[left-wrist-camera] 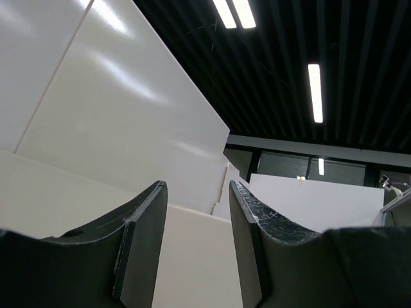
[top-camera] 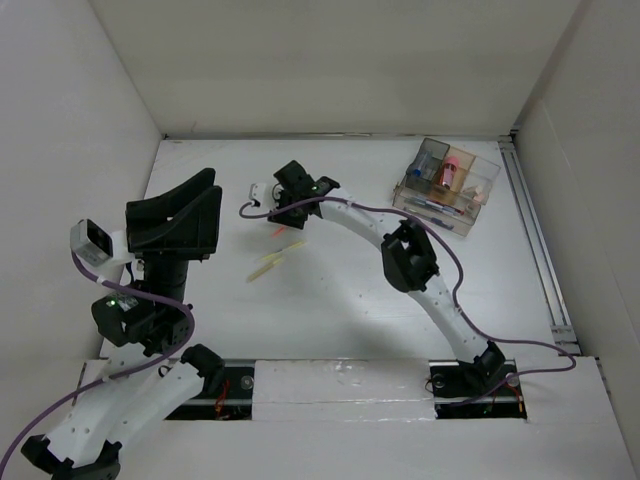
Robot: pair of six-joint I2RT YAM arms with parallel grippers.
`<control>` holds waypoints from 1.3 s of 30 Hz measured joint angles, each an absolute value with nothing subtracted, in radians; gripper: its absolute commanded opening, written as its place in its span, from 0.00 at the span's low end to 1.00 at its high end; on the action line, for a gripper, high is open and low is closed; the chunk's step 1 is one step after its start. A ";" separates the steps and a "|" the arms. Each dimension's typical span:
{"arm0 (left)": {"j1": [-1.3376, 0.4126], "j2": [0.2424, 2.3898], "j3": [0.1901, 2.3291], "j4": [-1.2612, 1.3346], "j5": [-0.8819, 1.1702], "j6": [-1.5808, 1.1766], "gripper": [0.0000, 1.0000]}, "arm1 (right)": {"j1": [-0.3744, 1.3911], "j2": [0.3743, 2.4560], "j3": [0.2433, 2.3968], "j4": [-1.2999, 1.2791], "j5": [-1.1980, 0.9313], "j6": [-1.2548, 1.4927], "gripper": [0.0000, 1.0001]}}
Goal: Organize the desk
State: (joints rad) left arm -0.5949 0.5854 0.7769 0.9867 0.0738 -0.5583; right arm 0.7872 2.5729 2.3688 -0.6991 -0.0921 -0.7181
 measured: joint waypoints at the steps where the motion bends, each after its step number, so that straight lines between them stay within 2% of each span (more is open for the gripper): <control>1: -0.595 0.585 0.777 0.987 0.074 -0.557 0.39 | 0.787 2.576 2.374 -0.699 -0.095 -0.719 0.51; 10: -0.595 0.580 0.776 0.983 0.068 -0.543 0.39 | 0.785 2.597 2.393 -0.706 -0.155 -0.719 0.47; 11: -0.595 0.577 0.774 0.984 0.066 -0.542 0.39 | 0.785 2.598 2.393 -0.706 -0.160 -0.719 0.46; 13: -0.595 0.570 0.772 0.984 0.062 -0.538 0.39 | 0.785 2.598 2.393 -0.707 -0.170 -0.718 0.37; 22: -0.595 0.564 0.765 0.984 0.051 -0.534 0.39 | 0.748 2.598 2.385 -0.719 -0.232 -0.680 0.27; 29: -0.595 0.565 0.761 0.984 0.051 -0.534 0.39 | 0.696 2.532 2.257 -0.675 -0.281 -0.646 0.10; 35: -0.595 0.565 0.761 0.987 0.051 -0.533 0.39 | 0.677 2.480 2.159 -0.623 -0.284 -0.635 0.01; 39: -0.595 0.569 0.761 0.991 0.051 -0.532 0.39 | 0.672 2.437 2.082 -0.581 -0.279 -0.634 0.00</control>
